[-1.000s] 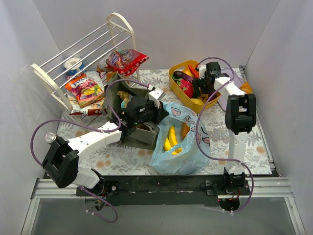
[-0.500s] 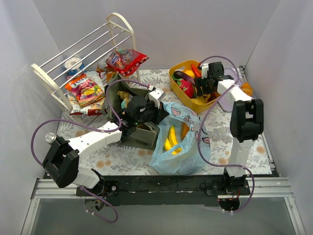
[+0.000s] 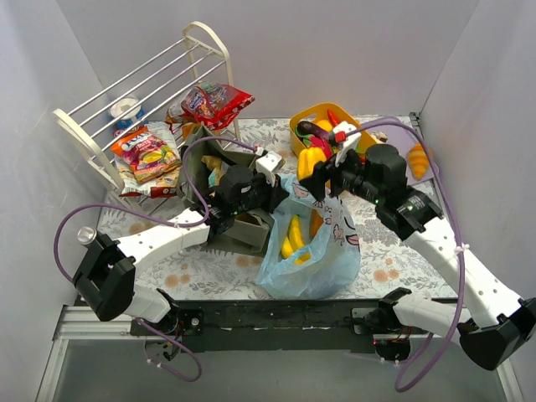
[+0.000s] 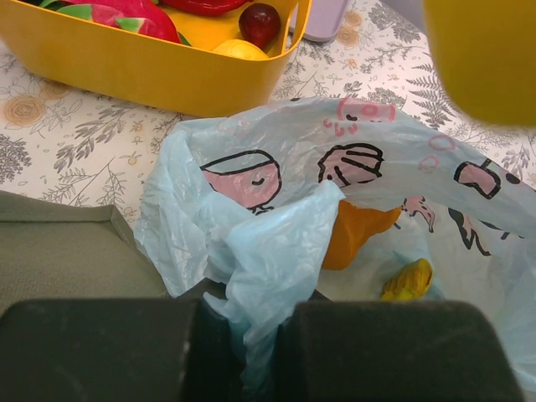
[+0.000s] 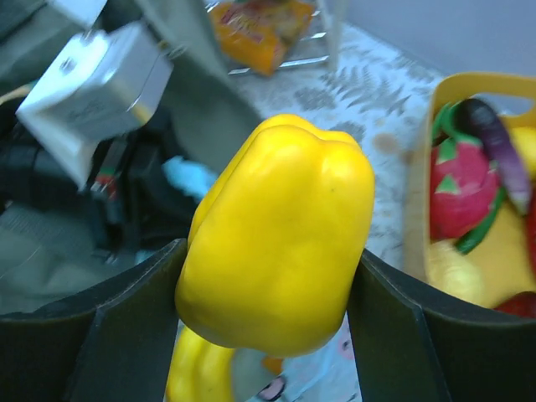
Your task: Place the mixed food into the grocery bags and tie them
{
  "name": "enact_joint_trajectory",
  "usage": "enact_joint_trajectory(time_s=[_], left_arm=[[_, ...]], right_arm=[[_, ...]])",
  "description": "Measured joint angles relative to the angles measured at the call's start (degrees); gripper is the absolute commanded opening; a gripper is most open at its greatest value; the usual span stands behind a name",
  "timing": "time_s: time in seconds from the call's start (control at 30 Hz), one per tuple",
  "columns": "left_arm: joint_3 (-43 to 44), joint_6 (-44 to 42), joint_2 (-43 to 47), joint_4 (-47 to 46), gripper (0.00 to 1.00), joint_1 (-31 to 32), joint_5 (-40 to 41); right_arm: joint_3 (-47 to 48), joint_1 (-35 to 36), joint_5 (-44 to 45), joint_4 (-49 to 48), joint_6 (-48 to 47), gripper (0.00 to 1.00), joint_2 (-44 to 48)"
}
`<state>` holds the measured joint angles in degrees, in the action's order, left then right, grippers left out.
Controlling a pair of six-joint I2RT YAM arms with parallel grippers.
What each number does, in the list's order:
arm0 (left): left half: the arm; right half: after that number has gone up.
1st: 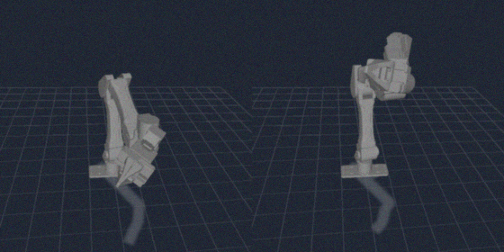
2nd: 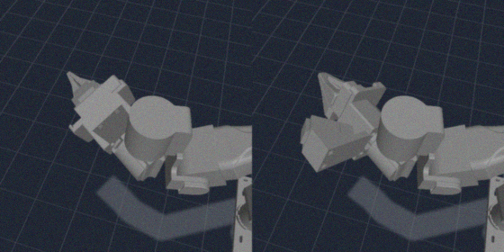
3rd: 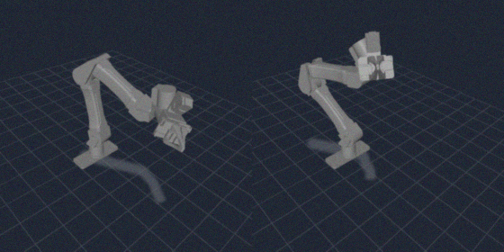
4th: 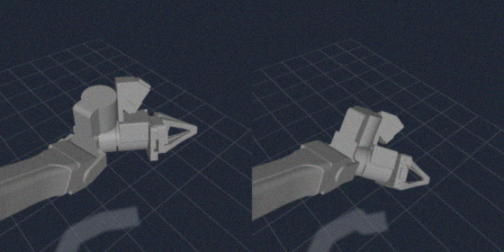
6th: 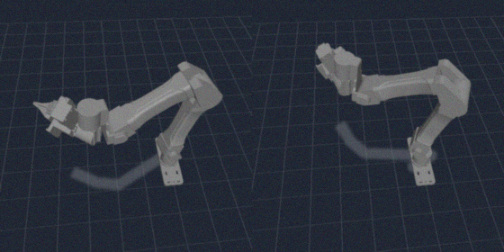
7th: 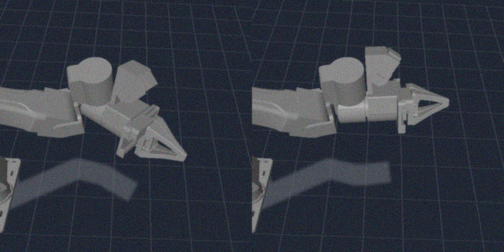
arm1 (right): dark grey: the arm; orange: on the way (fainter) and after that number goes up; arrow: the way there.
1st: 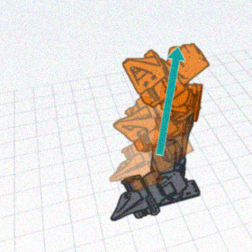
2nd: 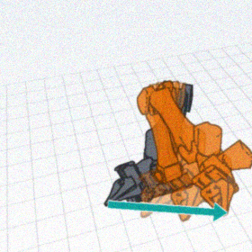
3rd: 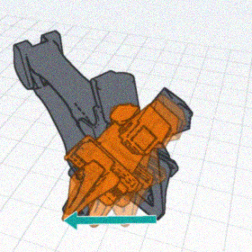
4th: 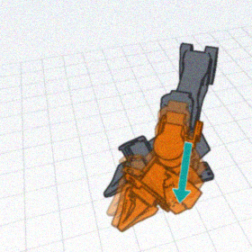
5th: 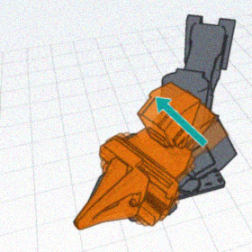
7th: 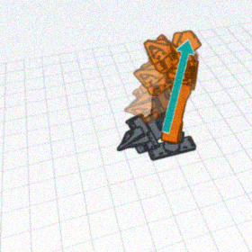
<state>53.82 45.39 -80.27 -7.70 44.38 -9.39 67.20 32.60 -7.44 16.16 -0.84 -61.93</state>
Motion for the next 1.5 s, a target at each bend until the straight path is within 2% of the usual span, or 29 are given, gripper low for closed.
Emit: enact_joint_trajectory(time_s=[0.27, 0.33, 0.37, 0.4, 0.43, 0.47, 0.5, 0.6, 0.77, 0.87, 0.93, 1.1, 1.23, 1.33, 1.5], left_arm=[[0.0, -0.22, 0.35, -0.07, 0.0, 0.02, 1.84], [0.0, -0.22, 0.35, -0.02, 0.0, 0.04, 2.08], [0.0, -0.22, 0.35, -0.04, 0.0, 0.07, 2.25], [0.0, -0.24, 0.35, -0.07, 0.0, 0.11, 2.54], [0.0, -0.24, 0.35, -0.07, 0.0, 0.13, 2.67], [0.0, -0.26, 0.37, -0.04, 0.0, 0.15, 2.86], [0.0, -0.26, 0.37, -0.04, 0.0, 0.17, 2.99], [0.0, -0.35, 0.48, -0.07, 0.0, 0.22, 3.17], [0.0, -0.61, 0.59, -0.02, 0.0, 0.24, 3.69], [0.0, -0.66, 0.66, -0.02, 0.0, 0.28, 3.98], [0.0, -0.66, 0.66, -0.04, 0.0, 0.28, 4.04], [0.0, -0.66, 0.98, -0.02, 0.0, 0.28, 4.04], [0.0, -0.66, 1.25, 0.0, 0.0, 0.28, 4.02], [0.0, -0.66, 1.31, 0.02, 0.0, 0.28, 4.02], [0.0, -0.63, 1.33, 0.04, 0.0, 0.28, 3.98]], right_arm=[[-9.33, 7.67, -3.3, 5.01, 8.31, 0.32, 3.04], [-10.4, 8.96, -3.41, 7.06, 9.22, 0.38, 2.43], [-10.71, 9.42, -3.26, 8.02, 9.62, 0.46, 2.03], [-10.78, 9.68, -3.13, 9.25, 9.75, 0.71, 1.6], [-10.78, 9.9, -2.89, 10.25, 9.86, 0.88, 1.29], [-10.78, 9.94, -2.75, 11.21, 9.88, 0.96, 1.05], [-10.69, 9.97, -2.56, 12.13, 10.01, 0.98, 0.83], [-8.85, 9.97, -2.03, 15.78, 9.49, 0.99, -0.33], [-0.24, 9.86, 0.2, 19.74, 7.82, 0.95, -3.19], [4.31, 8.41, 2.1, 19.74, 6.1, 0.84, -4.31], [6.8, 4.87, 2.97, 19.74, 5.38, 0.78, -5.97], [10.03, -8.96, 5.22, 17.14, 4.98, 0.75, -13.38], [19.19, -16.24, 9.44, 18.69, 3.76, 0.75, -26.97], [27.56, -17.4, 14.64, 20.59, 2.82, 0.74, -38.75], [37.38, -17.88, 20.72, 25.27, 0.68, 0.73, -53.09]])
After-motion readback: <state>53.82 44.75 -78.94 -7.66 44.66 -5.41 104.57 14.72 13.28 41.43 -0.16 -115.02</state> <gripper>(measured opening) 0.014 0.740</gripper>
